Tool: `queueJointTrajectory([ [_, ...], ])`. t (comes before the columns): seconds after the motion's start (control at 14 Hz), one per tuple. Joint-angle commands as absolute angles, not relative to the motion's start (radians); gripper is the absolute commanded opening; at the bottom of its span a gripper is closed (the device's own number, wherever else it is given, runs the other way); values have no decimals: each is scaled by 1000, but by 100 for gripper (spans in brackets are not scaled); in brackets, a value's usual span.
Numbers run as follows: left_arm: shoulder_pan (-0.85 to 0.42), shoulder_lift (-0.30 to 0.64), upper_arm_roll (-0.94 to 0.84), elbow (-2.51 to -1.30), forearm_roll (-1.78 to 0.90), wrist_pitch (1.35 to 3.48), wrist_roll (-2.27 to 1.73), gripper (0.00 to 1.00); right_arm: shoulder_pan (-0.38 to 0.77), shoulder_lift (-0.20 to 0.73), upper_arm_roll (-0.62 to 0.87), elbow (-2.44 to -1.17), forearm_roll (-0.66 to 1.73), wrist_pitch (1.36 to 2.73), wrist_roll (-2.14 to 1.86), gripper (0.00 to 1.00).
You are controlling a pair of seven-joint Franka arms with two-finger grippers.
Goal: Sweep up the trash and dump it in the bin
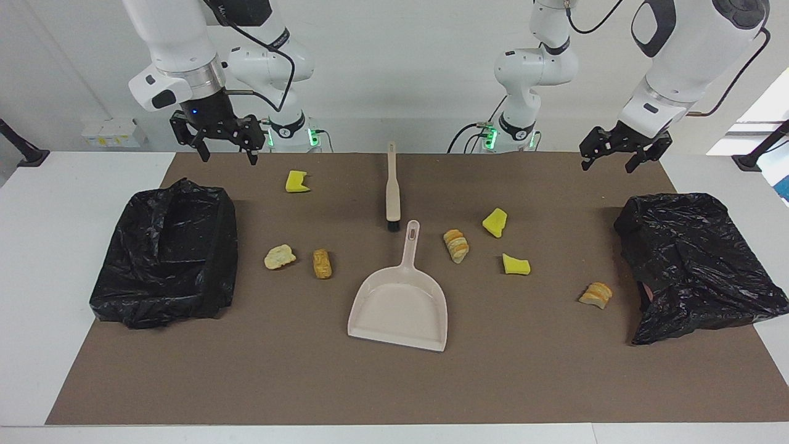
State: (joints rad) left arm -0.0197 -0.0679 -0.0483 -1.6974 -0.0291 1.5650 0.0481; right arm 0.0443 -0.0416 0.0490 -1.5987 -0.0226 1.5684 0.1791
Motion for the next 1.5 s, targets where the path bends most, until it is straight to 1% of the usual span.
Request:
queueJointTrajectory([
  [0.0,-21,-72,-43,-1693,-41,1574,57,100,43,-64,51,-1626,-8,1571,193,100],
  [0.29,-23,-74,-43,-1697,-40,1571,63,100,31,-57,49,-1621,14,1592,200,100],
  [0.36,-21,-74,-43,-1697,-40,1571,63,100,34,-58,49,-1629,14,1623,207,100],
  [0.5,-25,-77,-43,-1704,-40,1574,61,100,57,-51,52,-1646,15,1637,225,100],
  [0.64,-32,-92,-43,-1741,-40,1575,61,100,80,-32,52,-1654,14,1719,309,100],
  [0.71,-35,-94,-43,-1768,-41,1577,61,100,83,-19,52,-1658,14,1745,340,100],
  [0.86,-37,-106,-44,-1830,-41,1606,64,100,124,20,52,-1657,12,1770,362,100],
  [1.0,-40,-147,-51,-1938,-41,1667,96,100,165,58,52,-1648,0,1817,408,100],
  [1.21,-127,-196,-51,-2107,-41,1762,92,100,207,119,52,-1626,-9,1884,457,100],
  [1.36,-196,-201,-51,-2179,-41,1825,80,100,250,199,51,-1542,-9,1879,485,100],
  [1.43,-230,-207,-51,-2213,-43,1859,75,100,264,236,49,-1522,-12,1879,509,100],
])
